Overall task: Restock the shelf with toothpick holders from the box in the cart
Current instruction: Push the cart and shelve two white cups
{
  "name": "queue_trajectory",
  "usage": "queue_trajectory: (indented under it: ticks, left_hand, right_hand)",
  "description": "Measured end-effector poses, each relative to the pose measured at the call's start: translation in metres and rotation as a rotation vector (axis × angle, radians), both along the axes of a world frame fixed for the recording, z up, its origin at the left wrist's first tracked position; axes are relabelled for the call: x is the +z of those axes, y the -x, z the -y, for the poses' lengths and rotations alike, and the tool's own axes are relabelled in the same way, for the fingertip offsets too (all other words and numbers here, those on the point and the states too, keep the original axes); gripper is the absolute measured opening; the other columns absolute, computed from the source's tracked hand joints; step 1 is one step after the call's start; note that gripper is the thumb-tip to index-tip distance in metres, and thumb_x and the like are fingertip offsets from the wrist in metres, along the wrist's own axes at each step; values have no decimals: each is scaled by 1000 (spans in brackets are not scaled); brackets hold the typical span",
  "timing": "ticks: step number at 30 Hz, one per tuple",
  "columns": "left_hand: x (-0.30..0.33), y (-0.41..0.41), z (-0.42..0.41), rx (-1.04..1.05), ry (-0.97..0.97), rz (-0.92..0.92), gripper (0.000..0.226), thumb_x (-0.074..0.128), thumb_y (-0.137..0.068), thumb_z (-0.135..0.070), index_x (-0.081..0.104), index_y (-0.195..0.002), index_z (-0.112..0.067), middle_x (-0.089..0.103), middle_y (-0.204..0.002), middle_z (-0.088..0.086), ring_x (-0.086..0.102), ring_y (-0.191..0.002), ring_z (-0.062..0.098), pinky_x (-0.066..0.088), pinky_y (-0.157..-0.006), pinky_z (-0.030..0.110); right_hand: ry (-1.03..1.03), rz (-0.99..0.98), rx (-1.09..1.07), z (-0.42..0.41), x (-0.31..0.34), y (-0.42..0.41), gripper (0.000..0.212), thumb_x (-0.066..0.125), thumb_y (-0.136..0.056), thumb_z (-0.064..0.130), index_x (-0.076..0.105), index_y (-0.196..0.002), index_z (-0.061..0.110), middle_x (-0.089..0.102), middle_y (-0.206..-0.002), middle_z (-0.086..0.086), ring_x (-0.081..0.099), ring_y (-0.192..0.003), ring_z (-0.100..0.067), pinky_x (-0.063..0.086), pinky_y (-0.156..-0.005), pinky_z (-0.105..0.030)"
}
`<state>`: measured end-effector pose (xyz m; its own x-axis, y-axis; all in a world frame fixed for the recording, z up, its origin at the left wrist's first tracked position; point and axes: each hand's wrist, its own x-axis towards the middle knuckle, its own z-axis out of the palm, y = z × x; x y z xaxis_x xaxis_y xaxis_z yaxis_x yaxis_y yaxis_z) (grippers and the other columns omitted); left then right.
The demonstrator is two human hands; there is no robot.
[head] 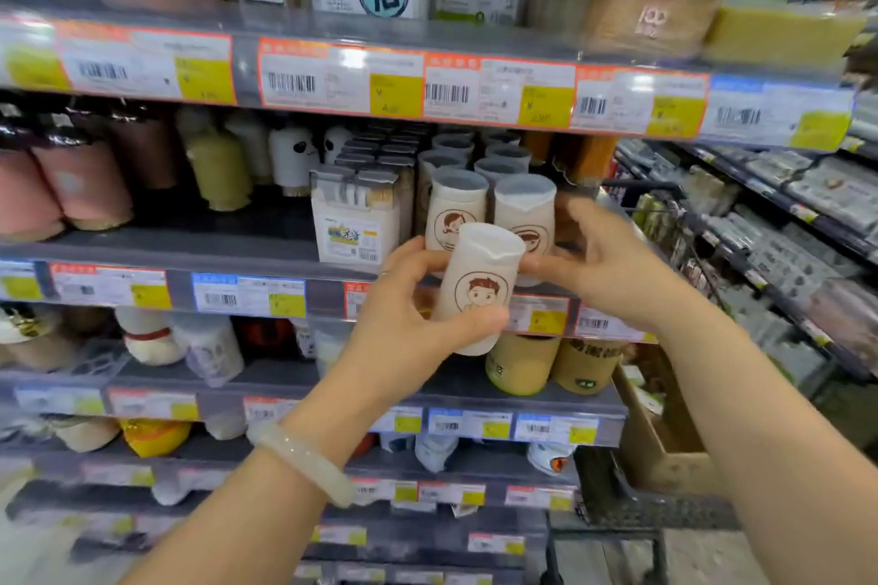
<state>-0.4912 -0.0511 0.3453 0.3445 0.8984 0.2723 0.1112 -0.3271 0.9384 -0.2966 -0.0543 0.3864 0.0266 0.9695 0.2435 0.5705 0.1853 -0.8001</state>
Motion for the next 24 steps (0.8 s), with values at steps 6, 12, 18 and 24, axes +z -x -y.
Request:
queue_trajectory:
  ticks: [6, 12, 18, 24]
  left_hand:
    - [-2, -2, 0, 6, 2, -7, 66, 79, -49, -49, 60, -109, -30, 32, -144, -20, 56, -114, 9, 49, -96, 36]
    - [-3, 0, 0, 1, -24, -34, 53, 84, -56, -39, 61, -103, -31, 30, -141, -19, 50, -123, 10, 44, -102, 38]
    - [-6, 0, -1, 6, -57, -28, 54, 78, -54, -43, 62, -103, -28, 34, -130, -25, 47, -127, 11, 44, -102, 40]
    - [-5, 0, -2, -11, -52, -24, 46, 86, -62, -32, 62, -102, -27, 39, -118, -32, 55, -115, 10, 49, -97, 39]
  right_hand:
    - [48, -51, 18, -6, 3, -6, 56, 69, -84, 10, 45, -134, 16, 61, -124, 0, 60, -110, -13, 49, -97, -38]
    - [33, 9, 14, -9, 3, -5, 59, 70, -82, 11, 45, -135, 16, 61, -124, 1, 59, -110, -14, 48, -97, -36]
    - [-32, 41, -11, -8, 2, -4, 51, 73, -79, 13, 52, -126, 15, 65, -113, 2, 63, -99, -10, 52, -84, -26]
    - [-49, 19, -23, -7, 4, 0, 46, 77, -75, 11, 54, -115, 13, 65, -102, 3, 63, -92, -11, 52, -80, -25]
